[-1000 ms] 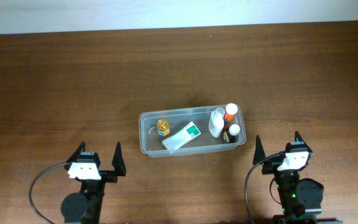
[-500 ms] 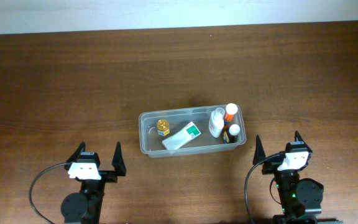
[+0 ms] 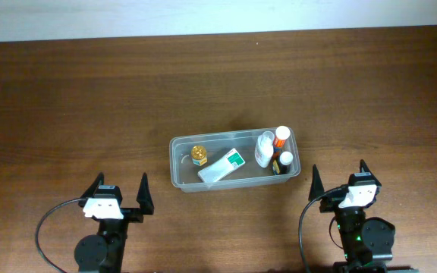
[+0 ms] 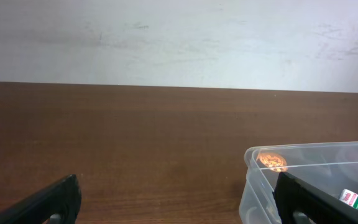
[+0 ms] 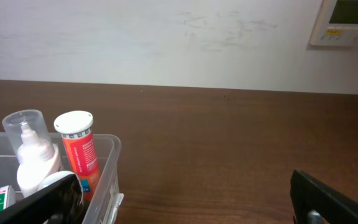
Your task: Pack container
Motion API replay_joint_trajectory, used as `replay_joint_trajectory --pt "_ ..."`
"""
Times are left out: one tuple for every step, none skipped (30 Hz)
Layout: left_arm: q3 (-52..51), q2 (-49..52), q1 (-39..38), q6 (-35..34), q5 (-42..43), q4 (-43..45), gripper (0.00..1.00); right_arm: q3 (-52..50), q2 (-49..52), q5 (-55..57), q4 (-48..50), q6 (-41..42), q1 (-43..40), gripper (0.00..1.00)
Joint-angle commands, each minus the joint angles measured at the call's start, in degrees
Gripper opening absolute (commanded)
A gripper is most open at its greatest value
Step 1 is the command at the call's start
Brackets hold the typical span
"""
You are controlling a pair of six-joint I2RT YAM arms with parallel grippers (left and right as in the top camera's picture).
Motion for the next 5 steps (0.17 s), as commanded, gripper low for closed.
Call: replay_joint_trajectory --pt "-0.5 -0.5 -0.2 -0.1 0.6 0.2 0.99 -0.3 -0.1 0.3 -0.2 0.0 0.3 0.98" --pt "-0.5 -0.5 -0.2 -0.1 0.6 0.2 0.99 -0.3 -0.1 0.3 -0.2 0.0 0.3 0.98" --pt "-0.5 -0.5 -0.2 -0.1 0.6 0.2 0.99 -0.3 -0.1 0.3 -0.2 0.0 0.3 0.98" --pt "-0.5 -0.5 -0.2 -0.1 0.6 0.2 0.99 -0.3 -0.1 0.3 -0.2 0.0 0.3 0.98" --pt "-0.5 -0.5 -0.2 -0.1 0.6 0.2 0.99 -0.3 -0.1 0.3 -0.2 0.0 0.3 0.98"
